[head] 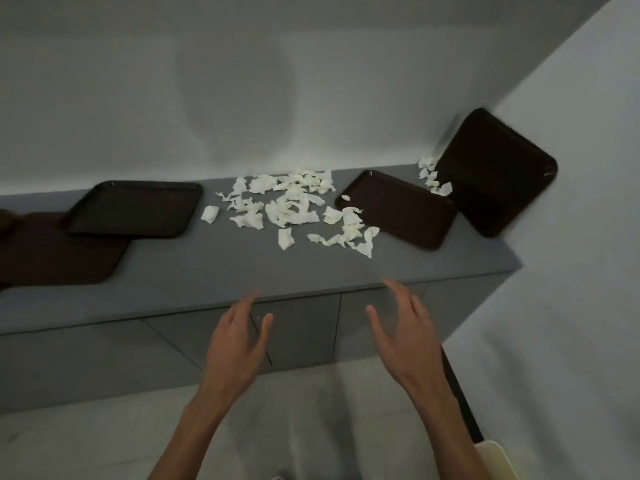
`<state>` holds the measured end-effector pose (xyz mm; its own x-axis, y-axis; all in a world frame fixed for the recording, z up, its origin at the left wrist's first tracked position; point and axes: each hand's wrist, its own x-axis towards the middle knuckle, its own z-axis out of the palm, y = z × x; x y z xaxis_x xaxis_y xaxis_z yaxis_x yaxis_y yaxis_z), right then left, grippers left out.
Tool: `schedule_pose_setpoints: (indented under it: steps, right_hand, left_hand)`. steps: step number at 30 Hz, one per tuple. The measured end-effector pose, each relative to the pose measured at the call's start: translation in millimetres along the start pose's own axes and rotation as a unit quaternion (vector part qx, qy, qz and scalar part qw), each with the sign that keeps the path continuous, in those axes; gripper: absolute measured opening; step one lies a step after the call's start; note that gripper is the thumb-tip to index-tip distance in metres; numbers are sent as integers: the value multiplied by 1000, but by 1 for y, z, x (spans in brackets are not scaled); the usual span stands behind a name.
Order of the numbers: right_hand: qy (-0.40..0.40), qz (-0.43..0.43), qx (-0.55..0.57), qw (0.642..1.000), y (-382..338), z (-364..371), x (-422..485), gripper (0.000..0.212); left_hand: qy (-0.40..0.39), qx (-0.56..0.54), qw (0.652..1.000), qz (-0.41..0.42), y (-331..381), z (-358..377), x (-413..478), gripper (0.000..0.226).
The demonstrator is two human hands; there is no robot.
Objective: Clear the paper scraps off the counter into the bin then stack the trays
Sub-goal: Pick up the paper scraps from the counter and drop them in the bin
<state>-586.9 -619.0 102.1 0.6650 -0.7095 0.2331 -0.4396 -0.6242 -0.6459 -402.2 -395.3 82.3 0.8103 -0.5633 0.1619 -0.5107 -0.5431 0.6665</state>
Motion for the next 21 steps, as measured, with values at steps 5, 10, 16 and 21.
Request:
schedule_pose_setpoints:
  steps: [5,10,16,21]
  right_hand:
    - [-40,11,33,999,-42,72,21,52]
    - [-75,5,35,997,-65,127,51,49]
    - [-117,-3,12,993,-67,181,109,46]
    - [-164,-26,-27,986,-56,225,175,43]
  left_hand:
    - [-3,25,1000,-17,-71,-26,22,33]
    - [-9,31,998,-44,-113,-34,55,33]
    - [-34,23,997,-67,-142,-16,119,33]
    - [-52,12,995,-89,-160,13,188,32]
